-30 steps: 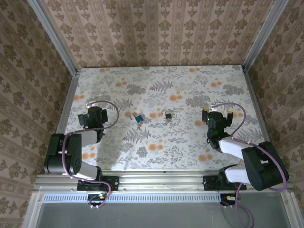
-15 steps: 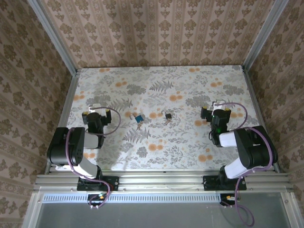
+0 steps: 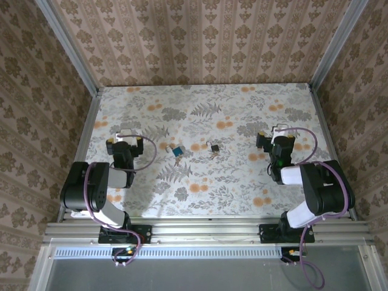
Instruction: Unlock with the key
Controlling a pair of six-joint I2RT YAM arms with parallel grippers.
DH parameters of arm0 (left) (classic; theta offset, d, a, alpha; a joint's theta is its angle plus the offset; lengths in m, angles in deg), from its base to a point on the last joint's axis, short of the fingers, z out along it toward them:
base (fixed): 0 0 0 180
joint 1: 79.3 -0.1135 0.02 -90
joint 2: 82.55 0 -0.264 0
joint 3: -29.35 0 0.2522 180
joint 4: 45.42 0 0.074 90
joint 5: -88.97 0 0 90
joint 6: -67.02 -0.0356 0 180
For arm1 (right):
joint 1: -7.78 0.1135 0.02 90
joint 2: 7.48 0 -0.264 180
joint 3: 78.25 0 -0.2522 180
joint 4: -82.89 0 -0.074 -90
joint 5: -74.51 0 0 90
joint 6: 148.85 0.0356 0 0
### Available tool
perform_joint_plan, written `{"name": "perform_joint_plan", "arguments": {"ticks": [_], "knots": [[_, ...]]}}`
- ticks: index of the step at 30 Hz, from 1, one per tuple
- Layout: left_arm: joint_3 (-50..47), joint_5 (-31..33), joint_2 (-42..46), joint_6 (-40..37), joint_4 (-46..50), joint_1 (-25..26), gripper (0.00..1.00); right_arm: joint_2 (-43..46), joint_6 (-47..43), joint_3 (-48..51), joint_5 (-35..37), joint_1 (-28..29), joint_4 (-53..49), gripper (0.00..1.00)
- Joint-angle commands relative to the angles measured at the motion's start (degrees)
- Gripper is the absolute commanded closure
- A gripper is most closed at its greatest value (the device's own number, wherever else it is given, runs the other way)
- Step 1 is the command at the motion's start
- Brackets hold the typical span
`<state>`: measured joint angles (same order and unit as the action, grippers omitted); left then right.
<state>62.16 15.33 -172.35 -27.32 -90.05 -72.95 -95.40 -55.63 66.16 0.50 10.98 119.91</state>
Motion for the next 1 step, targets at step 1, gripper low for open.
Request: {"name": "perform_joint_plan", "arguments": {"ticks": [1], "knots": [[0.4, 0.5, -0.2, -0.9, -1.8, 0.1, 0.0, 0.3, 0.6, -0.6, -1.0, -0.2, 0.0, 0.0]]}}
